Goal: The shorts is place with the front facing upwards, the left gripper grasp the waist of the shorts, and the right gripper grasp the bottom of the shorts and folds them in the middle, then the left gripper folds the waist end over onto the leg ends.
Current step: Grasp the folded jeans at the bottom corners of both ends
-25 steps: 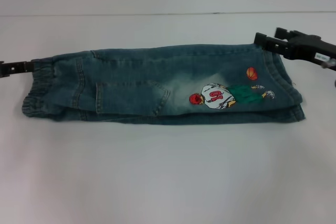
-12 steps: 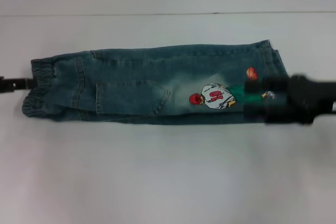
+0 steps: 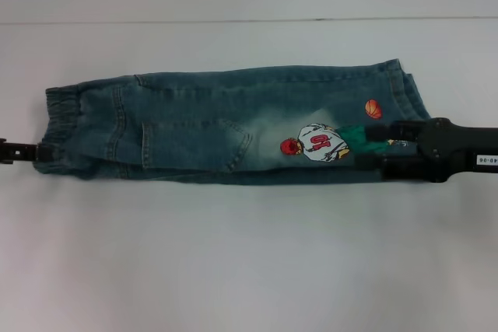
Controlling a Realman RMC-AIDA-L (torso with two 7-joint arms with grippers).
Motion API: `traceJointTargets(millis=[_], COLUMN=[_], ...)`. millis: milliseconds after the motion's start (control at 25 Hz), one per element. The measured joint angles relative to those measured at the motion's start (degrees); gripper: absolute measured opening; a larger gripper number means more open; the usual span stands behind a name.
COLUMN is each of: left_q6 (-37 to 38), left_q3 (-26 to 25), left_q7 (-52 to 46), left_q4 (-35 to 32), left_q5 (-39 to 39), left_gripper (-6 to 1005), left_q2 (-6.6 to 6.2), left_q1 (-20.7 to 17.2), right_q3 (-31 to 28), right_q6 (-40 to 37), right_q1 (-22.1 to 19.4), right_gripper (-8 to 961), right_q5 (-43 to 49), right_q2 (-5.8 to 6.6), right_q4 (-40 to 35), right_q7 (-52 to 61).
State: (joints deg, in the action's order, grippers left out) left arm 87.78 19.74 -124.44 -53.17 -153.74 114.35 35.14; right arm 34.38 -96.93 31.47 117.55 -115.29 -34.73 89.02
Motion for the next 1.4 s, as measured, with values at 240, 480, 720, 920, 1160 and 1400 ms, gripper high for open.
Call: traceJointTargets(millis=[240, 480, 720, 920, 1160, 1400], left_q6=[-5.46, -9.32, -10.99, -10.67, -10.53, -9.84], left_q3=[2.75, 4.52, 7.60, 8.35, 9.28, 10.17], left_q7=[-1.59, -2.38, -2.83, -2.48, -2.47, -2.59], left_q4=[3.25, 7.03, 8.87, 8.97, 8.90, 8.61], left_q5=[-0.85, -0.89, -0.93, -0.82, -0.86, -0.86], left_gripper=[742, 720, 699, 680, 584, 342], left_q2=[0.04, 0.26, 0.33, 0.30, 0.26, 0.40], left_q1=[0.61, 2.11, 3.17, 3.68, 3.77, 3.80], right_q3=[0.18, 0.44, 0.43, 0.42, 0.42, 0.42], right_q6=[1.93, 2.78, 3.65, 3.70, 3.81, 3.88], right_q1=[0.06, 0.50, 0.42, 0.19, 0.17, 0.16], right_gripper=[837, 837, 838, 838, 837, 838], right_q5=[0.14, 0.45, 0.49, 0.48, 0.46, 0.49], right_q2=[-0.22, -0.45, -0.45, -0.47, -0.54, -0.72], right_q4=[0.01, 0.37, 0.57, 0.66, 0.66, 0.63], right_q7=[0.00, -0.04, -0.31, -0.52, -0.77, -1.30])
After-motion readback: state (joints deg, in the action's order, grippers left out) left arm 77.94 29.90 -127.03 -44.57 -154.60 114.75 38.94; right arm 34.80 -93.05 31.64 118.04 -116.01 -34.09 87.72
